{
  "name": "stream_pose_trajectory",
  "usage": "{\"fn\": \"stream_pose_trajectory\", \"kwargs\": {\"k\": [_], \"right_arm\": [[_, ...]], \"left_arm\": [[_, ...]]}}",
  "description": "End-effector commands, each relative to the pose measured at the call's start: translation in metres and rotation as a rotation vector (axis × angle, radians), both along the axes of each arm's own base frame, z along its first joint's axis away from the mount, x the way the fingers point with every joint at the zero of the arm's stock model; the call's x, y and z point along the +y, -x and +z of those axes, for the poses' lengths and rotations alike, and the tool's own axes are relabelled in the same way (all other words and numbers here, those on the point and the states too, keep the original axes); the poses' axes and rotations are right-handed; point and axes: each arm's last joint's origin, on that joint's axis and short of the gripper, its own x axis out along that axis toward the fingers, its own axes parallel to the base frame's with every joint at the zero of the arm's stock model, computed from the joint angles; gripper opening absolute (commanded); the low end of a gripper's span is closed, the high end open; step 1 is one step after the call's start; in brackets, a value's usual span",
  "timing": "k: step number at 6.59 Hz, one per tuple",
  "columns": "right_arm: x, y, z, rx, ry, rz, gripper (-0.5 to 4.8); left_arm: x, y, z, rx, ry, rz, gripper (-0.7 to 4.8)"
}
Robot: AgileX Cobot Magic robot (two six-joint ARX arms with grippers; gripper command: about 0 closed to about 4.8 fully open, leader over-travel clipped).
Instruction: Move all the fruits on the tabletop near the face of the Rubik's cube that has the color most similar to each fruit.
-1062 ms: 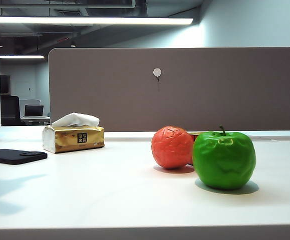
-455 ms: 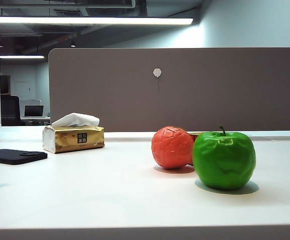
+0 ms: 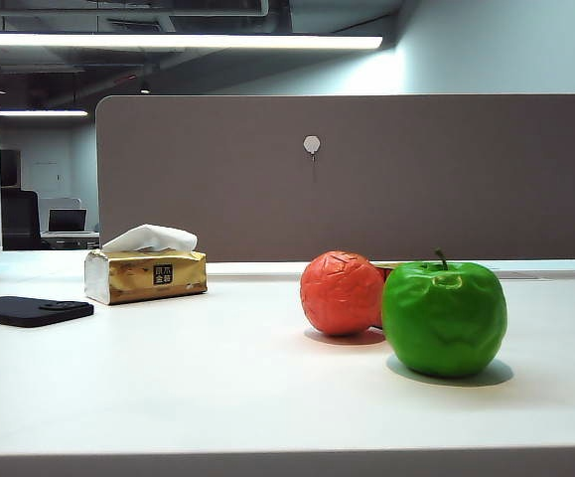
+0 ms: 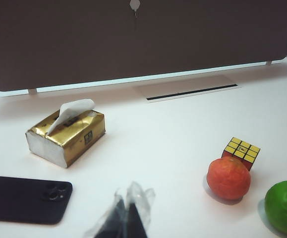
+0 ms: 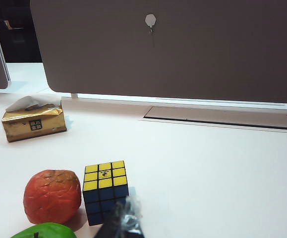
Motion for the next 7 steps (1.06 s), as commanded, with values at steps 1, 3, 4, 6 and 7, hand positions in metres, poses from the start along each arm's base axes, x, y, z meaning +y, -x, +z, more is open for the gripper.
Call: {"fn": "stream_pose_trajectory", "kwargs": {"k": [1,3,4,6,7], "right_arm": [[0.000,0.000,0.000,0.003,-0.003,-0.003,-0.01],[0.000,0.000,-0.003,0.028,0.004,-0.020,-0.01],[-0.001,-0.001,-0.004,0.043,0.007,-0.044,-0.01],[-0.001,-0.001,-0.004,0.043,0.007,-0.048,-0.01],[-0.001,-0.001,-0.004,0.043,0.008,-0.049,-0.01]], "left_arm": [[0.003,0.003,-0.038,0.034,0.050,0.053,-0.05],[0.008,0.012,-0.064,0.016,0.062,0.072,-0.05],[0.009,0.011,-0.065,0.013,0.059,0.106,-0.05],[-0.003,-0.009,-0.111,0.027,0.118,0.051,-0.05],[-0.006,-0.011,-0.121,-0.002,0.086,0.005,-0.05]]}}
